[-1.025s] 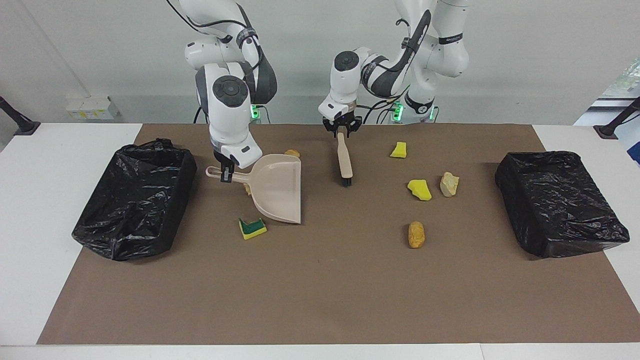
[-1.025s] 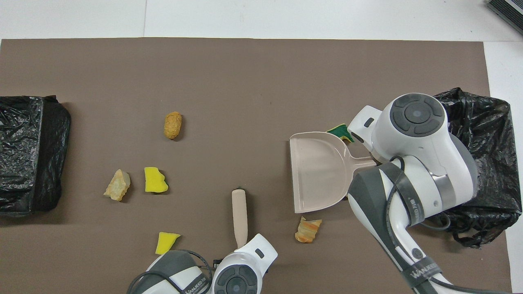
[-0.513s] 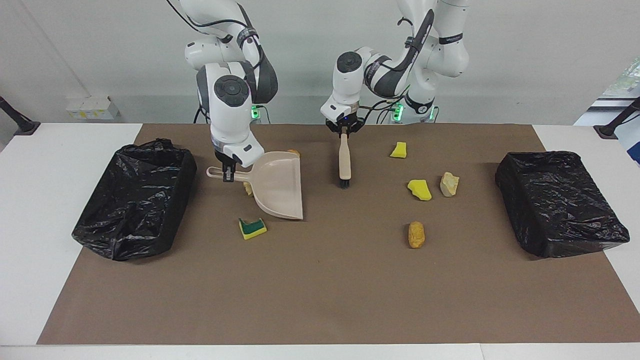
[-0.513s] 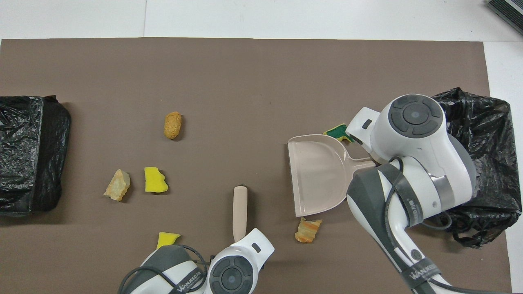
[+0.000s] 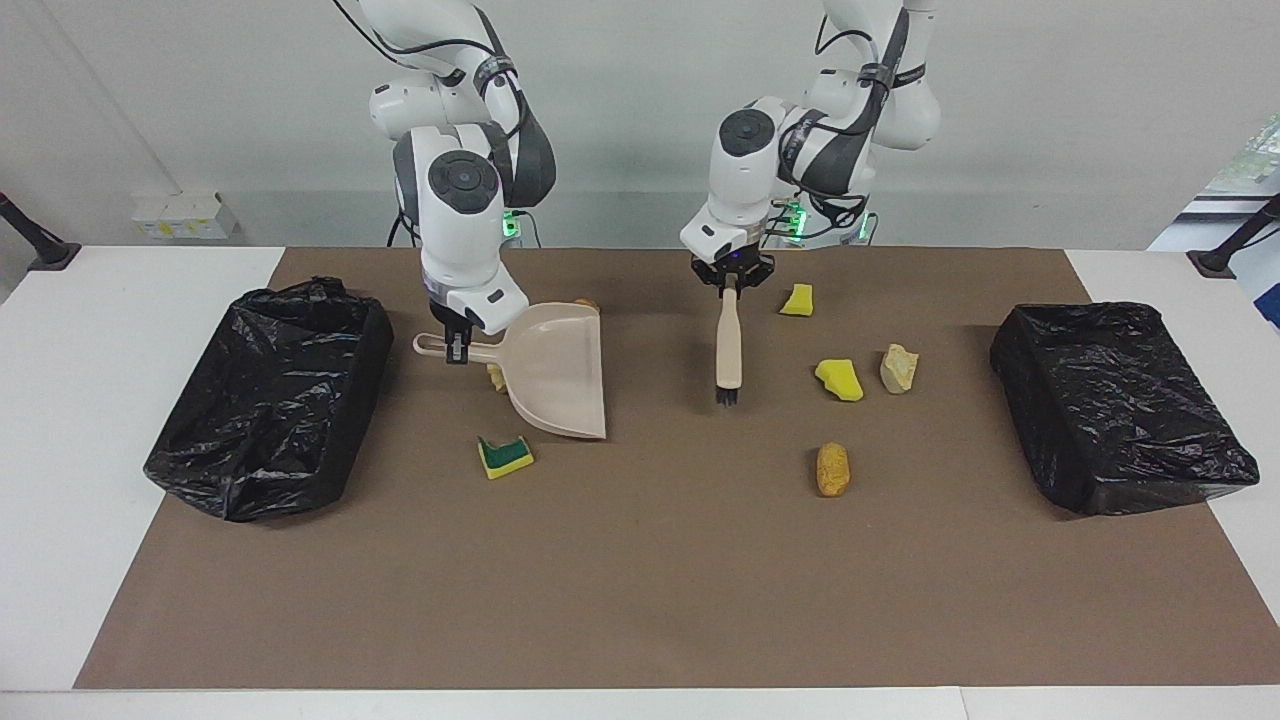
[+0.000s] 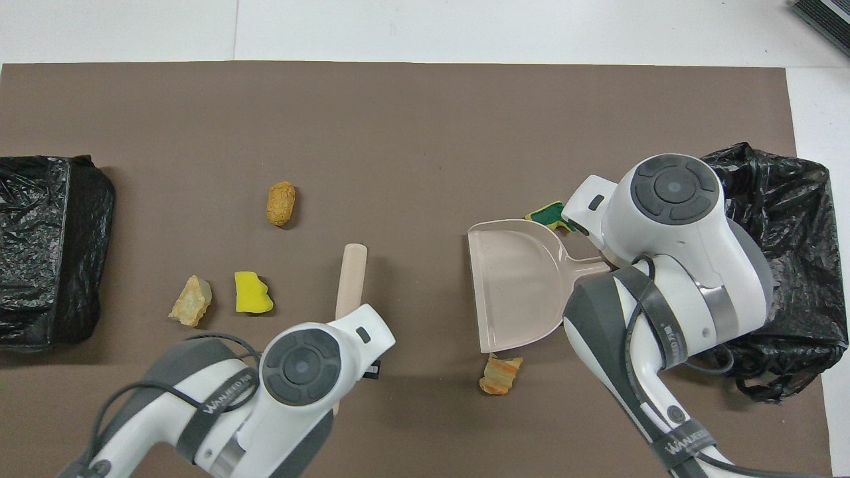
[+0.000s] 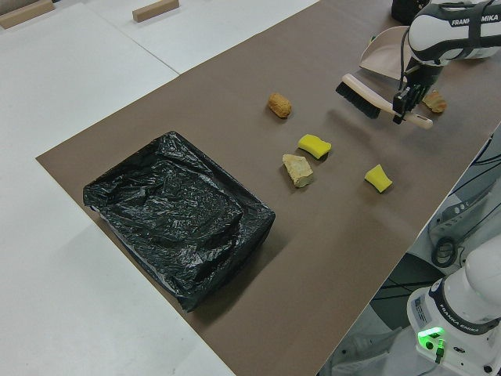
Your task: Sweep and dump trash in bin
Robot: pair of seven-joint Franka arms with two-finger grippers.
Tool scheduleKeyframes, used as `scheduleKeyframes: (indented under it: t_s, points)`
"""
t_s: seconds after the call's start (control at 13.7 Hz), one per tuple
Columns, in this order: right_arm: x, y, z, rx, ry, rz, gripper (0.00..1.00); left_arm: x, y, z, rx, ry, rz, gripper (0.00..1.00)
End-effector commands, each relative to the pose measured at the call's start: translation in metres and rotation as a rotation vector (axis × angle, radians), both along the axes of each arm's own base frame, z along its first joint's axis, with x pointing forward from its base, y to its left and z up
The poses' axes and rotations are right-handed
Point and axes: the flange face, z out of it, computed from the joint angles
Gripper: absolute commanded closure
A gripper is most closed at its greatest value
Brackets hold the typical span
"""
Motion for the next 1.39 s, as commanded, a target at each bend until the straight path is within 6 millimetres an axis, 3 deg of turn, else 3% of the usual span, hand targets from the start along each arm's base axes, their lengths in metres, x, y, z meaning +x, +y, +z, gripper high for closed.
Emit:
scheduleKeyframes:
  t_s: [0.0,0.15,0.29,0.59,0.66,0.73,0.88,0.95,1.32]
  points:
    - [-0.01,-0.003,0.002,0.007,-0.016,0.006,1.0,0.054,0.042,0.018,0.001,-0.02,-0.105,1.0]
    - [-0.011,0.007,0.002,0.011,-0.024,0.016,1.0,0.096,0.069,0.025,0.0,-0.034,-0.215,1.0]
    - [-0.015,0.031,-0.006,0.007,-0.026,0.037,1.0,0.133,0.082,0.033,-0.023,-0.049,-0.404,1.0]
    - [-0.029,0.09,-0.013,0.033,-0.089,-0.035,1.0,0.191,0.134,0.04,0.013,-0.071,-0.664,1.0]
    - [-0.031,0.106,-0.018,0.045,-0.115,-0.056,1.0,0.207,0.142,0.038,0.039,-0.077,-0.686,1.0]
    - [-0.028,0.111,-0.026,0.052,-0.131,-0.083,1.0,0.221,0.149,0.03,0.066,-0.068,-0.731,1.0]
    - [-0.026,0.128,-0.037,0.095,-0.143,-0.12,1.0,0.243,0.161,0.021,0.164,-0.1,-1.065,1.0]
    - [-0.024,0.134,-0.043,0.105,-0.149,-0.131,1.0,0.254,0.179,0.014,0.18,-0.123,-1.182,1.0]
    - [-0.033,0.182,-0.068,0.1,-0.163,-0.169,1.0,0.273,0.213,-0.015,0.181,-0.13,-1.244,1.0]
